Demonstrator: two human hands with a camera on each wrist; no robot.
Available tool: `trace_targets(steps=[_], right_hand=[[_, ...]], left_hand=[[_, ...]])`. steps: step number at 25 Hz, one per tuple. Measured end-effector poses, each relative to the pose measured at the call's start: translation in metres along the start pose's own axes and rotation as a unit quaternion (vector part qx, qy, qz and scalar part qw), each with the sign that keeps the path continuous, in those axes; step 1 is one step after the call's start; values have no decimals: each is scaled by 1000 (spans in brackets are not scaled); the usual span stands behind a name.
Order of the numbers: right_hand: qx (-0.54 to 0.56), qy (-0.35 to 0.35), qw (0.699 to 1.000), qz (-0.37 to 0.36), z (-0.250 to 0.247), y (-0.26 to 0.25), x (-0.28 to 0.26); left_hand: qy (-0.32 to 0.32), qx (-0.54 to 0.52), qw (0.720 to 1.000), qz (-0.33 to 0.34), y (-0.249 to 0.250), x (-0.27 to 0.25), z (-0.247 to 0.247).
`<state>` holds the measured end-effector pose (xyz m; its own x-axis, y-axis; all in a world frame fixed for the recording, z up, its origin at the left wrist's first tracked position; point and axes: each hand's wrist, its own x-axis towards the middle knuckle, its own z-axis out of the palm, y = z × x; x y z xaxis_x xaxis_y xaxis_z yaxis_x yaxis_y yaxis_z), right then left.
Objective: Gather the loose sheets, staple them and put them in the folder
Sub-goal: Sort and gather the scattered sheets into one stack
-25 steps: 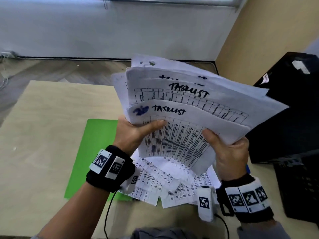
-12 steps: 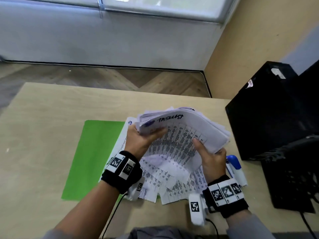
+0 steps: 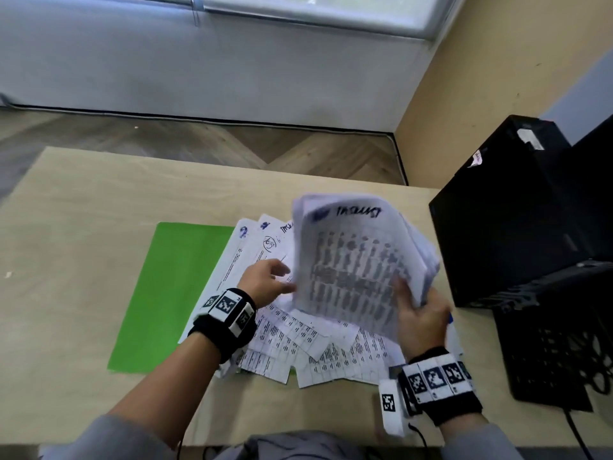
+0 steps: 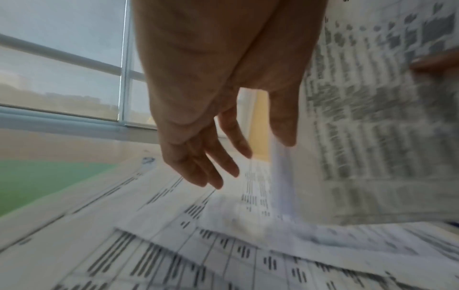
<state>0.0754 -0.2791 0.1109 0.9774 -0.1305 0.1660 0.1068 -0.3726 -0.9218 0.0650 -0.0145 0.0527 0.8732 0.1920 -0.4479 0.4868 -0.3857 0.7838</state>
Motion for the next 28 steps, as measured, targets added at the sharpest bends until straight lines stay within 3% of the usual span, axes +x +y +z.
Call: trace_targets(steps=[2,5,8,12,14,16,21,23,26,28], right_hand=[[12,70,997,9,-17,7,11],[40,156,983,88,-43,32,22],[-17,170,978,123,-57,53,31],[0,77,956,284,-36,84,41],[23,-8,924,381,-14,100,46],[37,-61,899,431,4,118,49],[-38,-111,926,359,13,118,68],[-74,-110,944,301,9,107,72],[-44,-58,971,229,3,88,67],[-28,4,977,214,-6,84,64]], left_hand=[[48,4,998,-45,-8,9,0],[82,1,992,-92,-13,20,4],[106,49,989,-88,-8,31,13],[116,118,983,-85,8,48,31],[90,138,983,-84,13,49,41],[50,137,987,-70,18,47,49],[-15,88,995,-53,20,42,51],[26,119,991,-54,19,46,49],[142,213,964,-75,18,56,41],[153,186,968,-75,18,65,35]])
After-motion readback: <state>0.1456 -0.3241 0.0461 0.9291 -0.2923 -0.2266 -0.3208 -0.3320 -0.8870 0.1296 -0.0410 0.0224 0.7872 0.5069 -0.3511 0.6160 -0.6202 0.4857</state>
